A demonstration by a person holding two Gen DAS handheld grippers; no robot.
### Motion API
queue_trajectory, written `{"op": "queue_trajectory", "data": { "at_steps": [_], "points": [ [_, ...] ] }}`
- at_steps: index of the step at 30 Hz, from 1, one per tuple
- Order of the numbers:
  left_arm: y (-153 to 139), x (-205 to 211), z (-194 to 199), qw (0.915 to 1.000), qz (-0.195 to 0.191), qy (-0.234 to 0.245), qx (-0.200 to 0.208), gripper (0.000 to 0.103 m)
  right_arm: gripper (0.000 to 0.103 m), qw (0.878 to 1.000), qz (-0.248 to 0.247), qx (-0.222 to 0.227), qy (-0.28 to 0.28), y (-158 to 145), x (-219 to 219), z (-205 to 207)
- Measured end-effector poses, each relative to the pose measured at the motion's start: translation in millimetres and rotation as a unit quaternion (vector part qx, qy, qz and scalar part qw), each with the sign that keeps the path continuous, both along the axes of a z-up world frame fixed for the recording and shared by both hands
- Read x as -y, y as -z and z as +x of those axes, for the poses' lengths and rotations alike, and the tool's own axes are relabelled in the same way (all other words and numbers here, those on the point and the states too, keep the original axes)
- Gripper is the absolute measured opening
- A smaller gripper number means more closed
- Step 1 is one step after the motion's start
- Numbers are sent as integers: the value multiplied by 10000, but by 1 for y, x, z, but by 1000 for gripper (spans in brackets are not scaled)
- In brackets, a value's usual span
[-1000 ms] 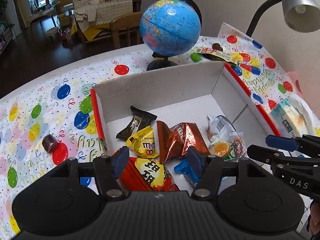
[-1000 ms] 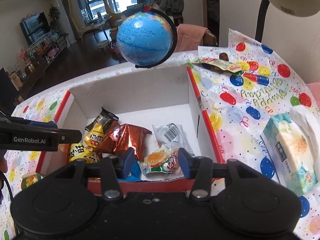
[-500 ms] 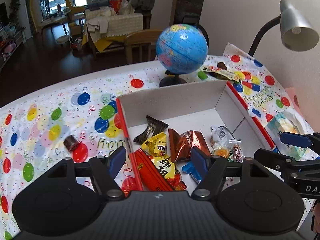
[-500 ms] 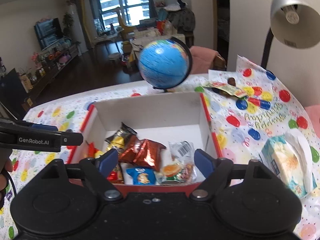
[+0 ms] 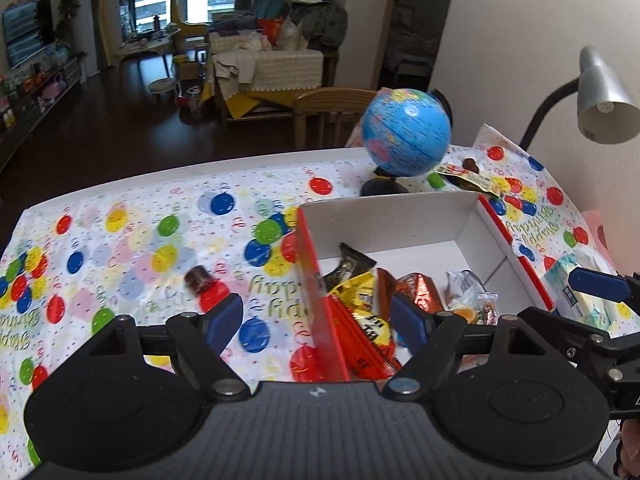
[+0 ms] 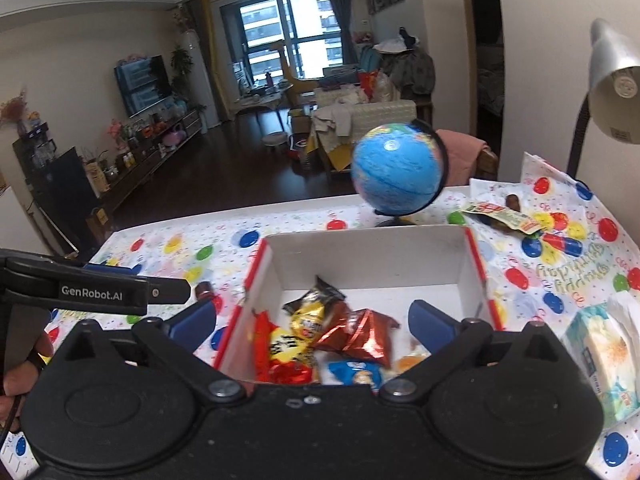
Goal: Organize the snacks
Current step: 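Move both tools back from the box toward the green packet on the table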
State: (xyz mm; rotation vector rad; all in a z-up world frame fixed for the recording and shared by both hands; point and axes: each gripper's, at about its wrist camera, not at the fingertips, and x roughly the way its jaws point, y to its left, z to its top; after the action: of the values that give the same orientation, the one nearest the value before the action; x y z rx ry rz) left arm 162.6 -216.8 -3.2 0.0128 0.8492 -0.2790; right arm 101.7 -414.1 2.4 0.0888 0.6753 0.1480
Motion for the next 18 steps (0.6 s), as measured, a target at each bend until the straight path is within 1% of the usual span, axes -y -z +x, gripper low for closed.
{"op": "queue_trajectory", "data": {
  "at_steps": [9,15,18],
  "points": [
    [2,-51,-1,9996,-81,-273,-35,81,103,9996,38,-144,-226,8,-35,7],
    [14,-90,12,9985,-124,-506,-167,81,103,9986,-14,-331,-408,19,-65,13],
    [22,-106,16,9982,-125,-536,-229,81,103,9975,-27,-459,-534,27,-84,17]
  ]
}}
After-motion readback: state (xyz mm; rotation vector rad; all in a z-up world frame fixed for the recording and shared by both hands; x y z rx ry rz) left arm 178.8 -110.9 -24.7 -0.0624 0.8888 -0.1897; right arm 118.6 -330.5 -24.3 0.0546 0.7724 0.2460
